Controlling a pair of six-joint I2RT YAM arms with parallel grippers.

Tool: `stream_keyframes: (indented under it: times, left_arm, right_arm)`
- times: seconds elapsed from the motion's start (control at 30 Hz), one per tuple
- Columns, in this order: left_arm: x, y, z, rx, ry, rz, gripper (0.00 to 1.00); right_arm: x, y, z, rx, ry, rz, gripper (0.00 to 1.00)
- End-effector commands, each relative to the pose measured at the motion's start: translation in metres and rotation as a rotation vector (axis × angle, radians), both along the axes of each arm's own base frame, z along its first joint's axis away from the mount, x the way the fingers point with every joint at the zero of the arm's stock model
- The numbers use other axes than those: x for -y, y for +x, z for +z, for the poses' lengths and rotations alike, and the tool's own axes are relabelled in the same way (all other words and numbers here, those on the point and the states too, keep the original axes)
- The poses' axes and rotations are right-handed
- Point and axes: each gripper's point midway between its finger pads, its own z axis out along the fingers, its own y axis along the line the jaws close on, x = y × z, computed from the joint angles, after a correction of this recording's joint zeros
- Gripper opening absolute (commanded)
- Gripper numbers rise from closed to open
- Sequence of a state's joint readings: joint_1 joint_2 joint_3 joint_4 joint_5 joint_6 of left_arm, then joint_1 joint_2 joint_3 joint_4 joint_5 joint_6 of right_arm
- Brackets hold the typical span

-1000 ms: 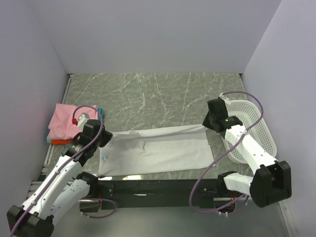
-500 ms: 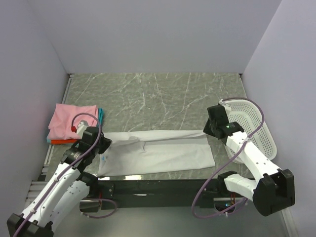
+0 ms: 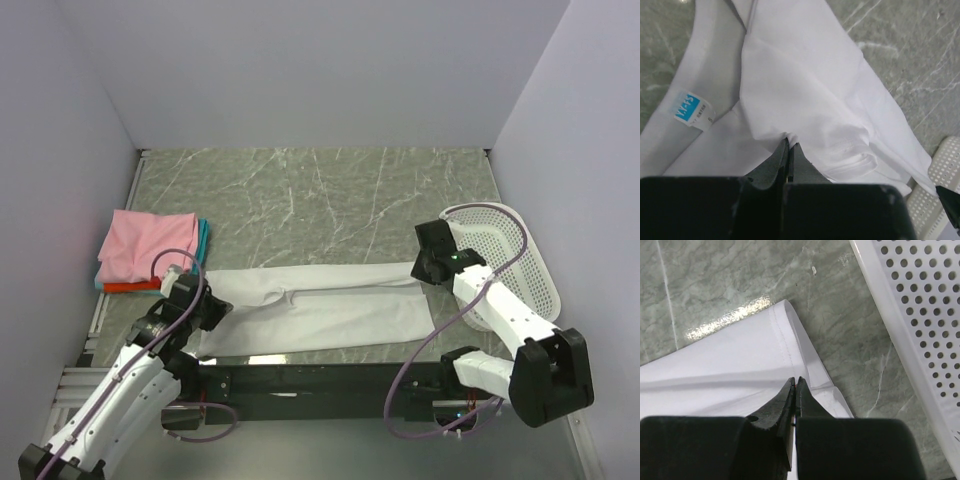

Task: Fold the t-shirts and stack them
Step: Fold the tshirt

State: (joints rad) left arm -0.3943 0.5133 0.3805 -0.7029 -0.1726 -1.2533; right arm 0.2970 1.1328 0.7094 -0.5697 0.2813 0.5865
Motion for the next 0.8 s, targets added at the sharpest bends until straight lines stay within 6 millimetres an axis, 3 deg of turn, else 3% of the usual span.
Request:
stream_keyframes:
  times: [0.0, 0.13, 0.4, 0.6, 0.63, 0.77]
  left_arm:
    - [0.013, -0.005, 0.001, -0.009, -0.078, -0.025, 0.01]
    - [0.021, -0.014, 0.001, -0.026, -0.119, -0.049, 0.01]
    - [0.018, -0.022, 0.007, -0.043, -0.105, -0.037, 0.02]
    - [0.022, -0.036, -0.003, -0.105, -0.116, -0.058, 0.2]
    - [0.023, -0.038, 0.0, -0.099, -0.124, -0.054, 0.28]
    - [0.023, -0.039, 0.012, -0.058, -0.146, -0.059, 0.49]
  right_arm:
    - [0.004, 0.008, -0.001, 0.026, -0.023, -0.035, 0.01]
    - [0.002, 0.011, -0.01, -0.004, -0.026, -0.032, 0.02]
    - [0.01, 0.01, -0.012, -0.008, -0.062, -0.063, 0.06]
    - [0.014, 0.01, -0.007, 0.01, -0.067, -0.096, 0.13]
    - [0.015, 0.009, -0.007, 0.012, -0.064, -0.098, 0.16]
    - [0.016, 0.008, -0.002, 0.025, -0.063, -0.102, 0.27]
